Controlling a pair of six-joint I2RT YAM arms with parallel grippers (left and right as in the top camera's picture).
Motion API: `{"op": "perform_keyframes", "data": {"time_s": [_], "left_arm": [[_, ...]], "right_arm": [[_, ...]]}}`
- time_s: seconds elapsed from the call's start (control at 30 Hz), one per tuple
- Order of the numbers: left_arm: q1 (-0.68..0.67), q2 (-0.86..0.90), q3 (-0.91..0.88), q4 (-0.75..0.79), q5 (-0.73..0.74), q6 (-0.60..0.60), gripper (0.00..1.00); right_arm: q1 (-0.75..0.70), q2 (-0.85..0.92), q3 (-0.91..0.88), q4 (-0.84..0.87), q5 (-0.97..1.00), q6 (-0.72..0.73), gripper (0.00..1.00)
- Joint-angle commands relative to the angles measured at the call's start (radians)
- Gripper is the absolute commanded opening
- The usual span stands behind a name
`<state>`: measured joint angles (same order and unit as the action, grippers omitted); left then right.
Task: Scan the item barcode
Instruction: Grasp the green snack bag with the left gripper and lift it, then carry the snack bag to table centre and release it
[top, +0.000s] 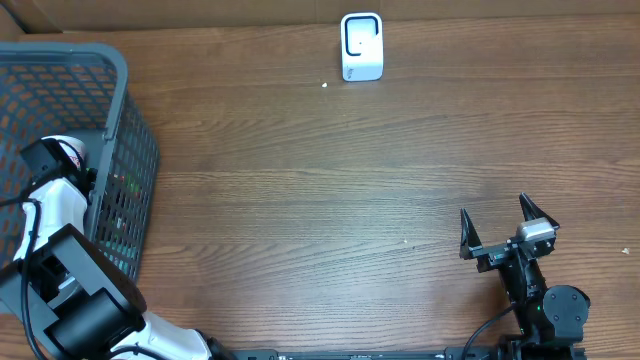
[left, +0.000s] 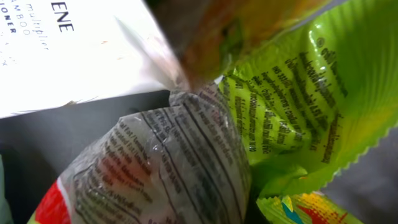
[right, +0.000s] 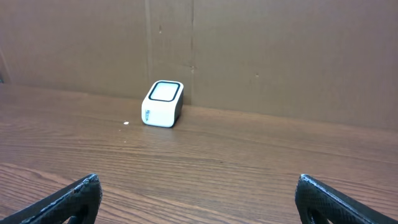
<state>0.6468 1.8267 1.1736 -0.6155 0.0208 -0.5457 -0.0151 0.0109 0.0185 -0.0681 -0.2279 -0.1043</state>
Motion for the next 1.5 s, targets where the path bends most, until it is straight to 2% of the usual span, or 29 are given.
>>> {"op": "perform_keyframes", "data": {"time_s": [0.0, 0.3, 0.53, 0.77, 0.83, 0.9, 0.97, 1.17, 1.47], "left_arm": [[-0.007, 0.053, 0.034, -0.158, -0.045, 0.053, 0.04], [-0.008, -0.105, 0.413, -0.441, 0.006, 0.103, 0.04], [-0.008, -0.261, 0.650, -0.561, 0.007, 0.132, 0.04], [-0.061, -0.458, 0.702, -0.582, 0.124, 0.230, 0.04], [-0.114, -0.498, 0.701, -0.592, 0.145, 0.272, 0.04], [-0.232, -0.525, 0.701, -0.624, 0.146, 0.329, 0.04], [-0.364, -0.509, 0.693, -0.662, 0.145, 0.360, 0.04], [-0.621, -0.383, 0.626, -0.695, 0.140, 0.359, 0.04], [-0.803, -0.091, 0.614, -0.696, 0.138, 0.356, 0.04]], "right_arm": [[0.002, -0.008, -0.011, 0.007, 0.011, 0.006, 1.00], [0.002, -0.008, -0.011, 0.007, 0.011, 0.006, 1.00], [0.002, -0.008, -0.011, 0.007, 0.011, 0.006, 1.00], [0.002, -0.008, -0.011, 0.007, 0.011, 0.006, 1.00], [0.002, -0.008, -0.011, 0.007, 0.011, 0.006, 1.00], [0.002, -0.008, -0.011, 0.007, 0.011, 0.006, 1.00], [0.002, -0.008, -0.011, 0.007, 0.011, 0.006, 1.00], [0.002, -0.008, -0.011, 0.007, 0.011, 0.006, 1.00], [0.002, -0.008, -0.011, 0.007, 0.011, 0.006, 1.00]]}}
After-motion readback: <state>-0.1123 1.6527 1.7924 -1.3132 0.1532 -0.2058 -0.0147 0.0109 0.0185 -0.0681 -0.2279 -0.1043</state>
